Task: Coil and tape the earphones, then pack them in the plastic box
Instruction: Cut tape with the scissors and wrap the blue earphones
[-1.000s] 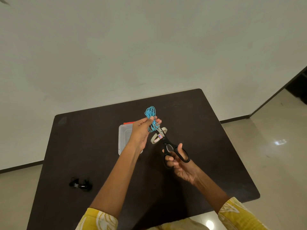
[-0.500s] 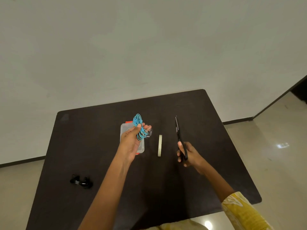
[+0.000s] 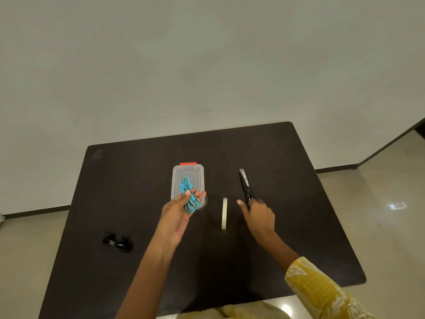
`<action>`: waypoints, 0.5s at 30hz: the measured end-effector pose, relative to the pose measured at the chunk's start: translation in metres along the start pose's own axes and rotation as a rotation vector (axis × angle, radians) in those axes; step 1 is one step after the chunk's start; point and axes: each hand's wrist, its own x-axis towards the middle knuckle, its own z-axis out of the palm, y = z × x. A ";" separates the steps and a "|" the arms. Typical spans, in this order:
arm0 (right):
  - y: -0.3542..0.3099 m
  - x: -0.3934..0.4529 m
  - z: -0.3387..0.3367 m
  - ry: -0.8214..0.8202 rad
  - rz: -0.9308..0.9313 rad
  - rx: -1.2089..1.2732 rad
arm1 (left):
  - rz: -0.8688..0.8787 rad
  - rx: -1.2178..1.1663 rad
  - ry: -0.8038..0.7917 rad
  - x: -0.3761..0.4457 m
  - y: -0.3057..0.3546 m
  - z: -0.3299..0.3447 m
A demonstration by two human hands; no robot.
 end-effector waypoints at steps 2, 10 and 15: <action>-0.020 -0.011 0.002 0.045 -0.051 0.070 | -0.001 0.004 -0.004 -0.001 0.001 -0.002; -0.042 -0.002 0.005 -0.021 0.030 0.419 | -0.009 0.009 -0.022 -0.010 0.000 -0.001; -0.027 0.019 0.002 -0.179 0.258 0.796 | -0.045 -0.035 -0.066 -0.016 -0.001 -0.003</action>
